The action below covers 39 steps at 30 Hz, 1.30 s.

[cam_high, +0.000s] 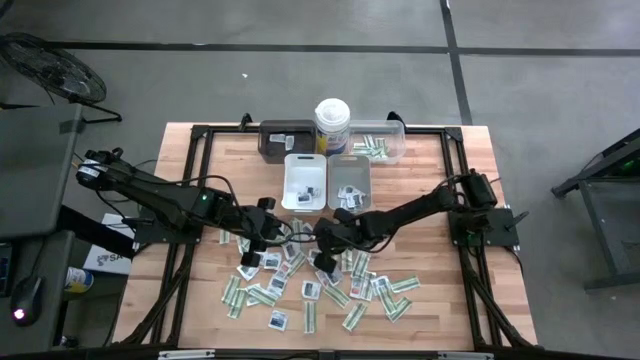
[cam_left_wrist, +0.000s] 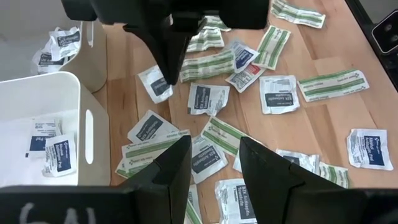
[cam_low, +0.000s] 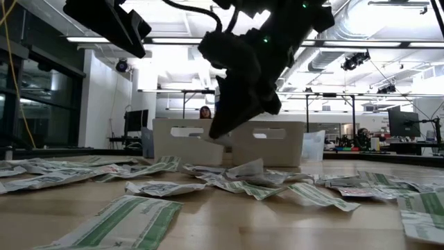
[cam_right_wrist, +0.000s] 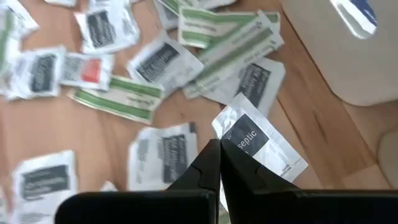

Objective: Pick & Place First Aid Supplies
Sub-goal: Put the wipe into the gray bin

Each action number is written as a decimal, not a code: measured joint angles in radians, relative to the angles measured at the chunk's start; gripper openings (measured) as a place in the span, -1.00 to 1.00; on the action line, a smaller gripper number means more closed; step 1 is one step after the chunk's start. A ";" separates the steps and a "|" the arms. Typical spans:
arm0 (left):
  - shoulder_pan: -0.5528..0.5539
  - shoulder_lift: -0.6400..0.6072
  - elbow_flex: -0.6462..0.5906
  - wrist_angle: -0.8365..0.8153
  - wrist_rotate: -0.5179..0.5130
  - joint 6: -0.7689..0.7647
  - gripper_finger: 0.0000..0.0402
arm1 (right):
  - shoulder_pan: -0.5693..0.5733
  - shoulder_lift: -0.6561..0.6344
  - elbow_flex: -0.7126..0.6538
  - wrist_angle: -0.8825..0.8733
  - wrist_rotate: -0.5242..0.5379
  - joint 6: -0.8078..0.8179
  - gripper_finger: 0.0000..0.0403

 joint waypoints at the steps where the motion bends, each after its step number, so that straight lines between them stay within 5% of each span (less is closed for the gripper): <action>1: 0.000 0.000 0.000 0.000 0.000 0.000 -0.34 | 0.001 0.000 0.000 -0.002 -0.003 0.007 -1.00; 13: 0.000 0.000 0.000 -0.002 0.006 0.000 -0.34 | 0.016 -0.115 0.000 -0.075 0.071 0.064 -1.00; 24: 0.000 0.000 0.000 0.007 0.002 0.059 -0.34 | -0.104 -0.341 0.002 -0.320 0.125 0.034 -1.00; 31: 0.000 0.000 0.000 0.038 -0.001 0.090 -0.34 | -0.235 -0.359 0.002 -0.471 -0.123 -0.450 -1.00; 39: 0.000 0.000 0.000 0.038 -0.001 0.095 -0.34 | -0.370 -0.305 0.002 -0.457 -0.175 -0.897 -1.00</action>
